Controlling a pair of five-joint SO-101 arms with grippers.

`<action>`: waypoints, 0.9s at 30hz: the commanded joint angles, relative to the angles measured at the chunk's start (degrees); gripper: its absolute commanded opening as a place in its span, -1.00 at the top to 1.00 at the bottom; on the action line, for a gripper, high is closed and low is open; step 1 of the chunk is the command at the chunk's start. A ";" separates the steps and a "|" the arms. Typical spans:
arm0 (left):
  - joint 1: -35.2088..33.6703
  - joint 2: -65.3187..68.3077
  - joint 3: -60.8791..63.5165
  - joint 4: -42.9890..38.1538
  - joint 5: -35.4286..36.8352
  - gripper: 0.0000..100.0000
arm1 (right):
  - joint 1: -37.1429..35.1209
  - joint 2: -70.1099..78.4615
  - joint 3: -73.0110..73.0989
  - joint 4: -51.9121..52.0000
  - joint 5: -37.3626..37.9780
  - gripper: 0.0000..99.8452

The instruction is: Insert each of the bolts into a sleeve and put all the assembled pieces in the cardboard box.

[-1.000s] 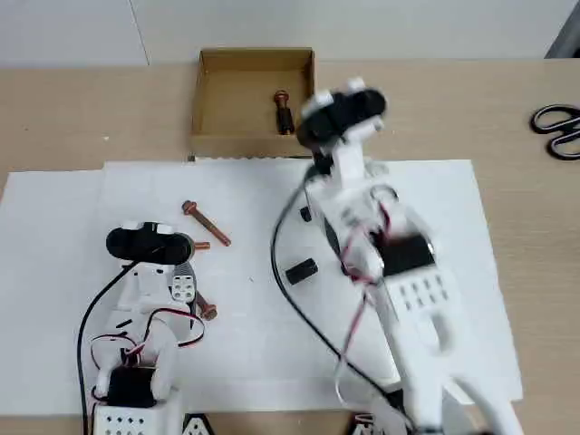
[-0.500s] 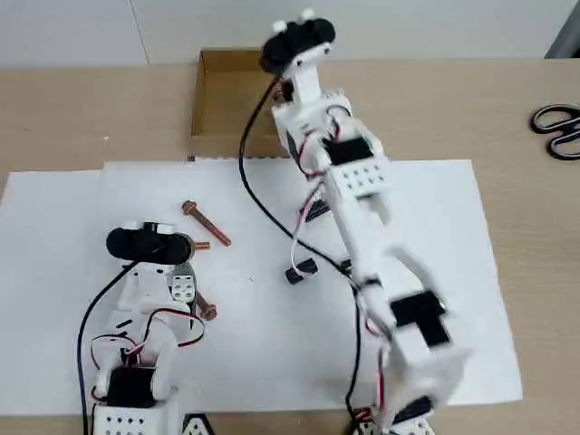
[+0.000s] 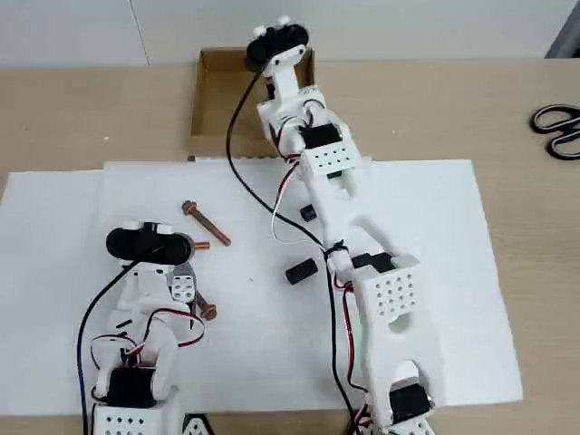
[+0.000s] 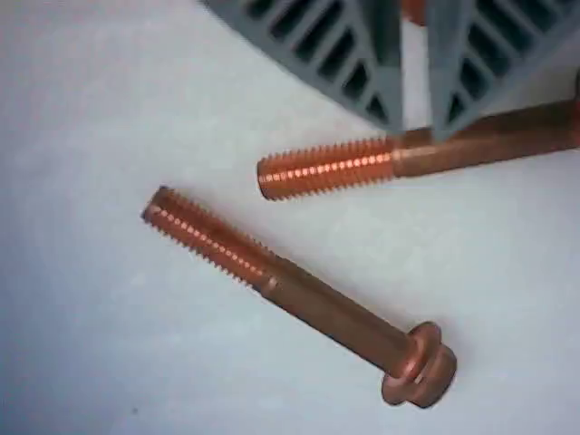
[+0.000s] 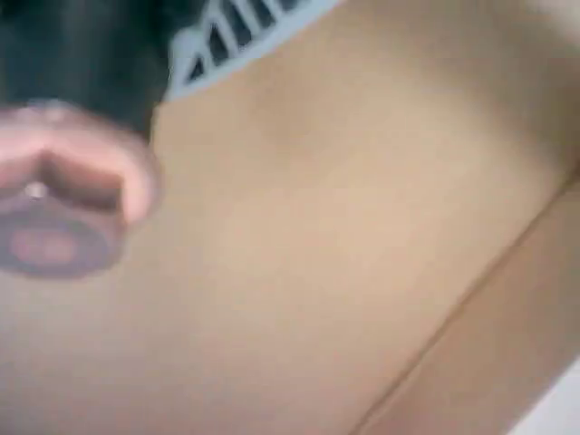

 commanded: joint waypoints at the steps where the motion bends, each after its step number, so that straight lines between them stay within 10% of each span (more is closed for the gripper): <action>1: -0.09 -0.44 -0.22 -1.23 0.26 0.99 | -0.66 -1.45 -4.22 3.74 2.90 0.83; 13: -0.18 -0.44 -0.22 -1.23 0.26 0.99 | -0.66 -7.25 -4.40 14.81 2.99 0.57; 27: -0.18 -0.44 -0.22 -1.23 0.26 0.99 | -2.86 -23.25 -4.40 53.76 -2.81 0.97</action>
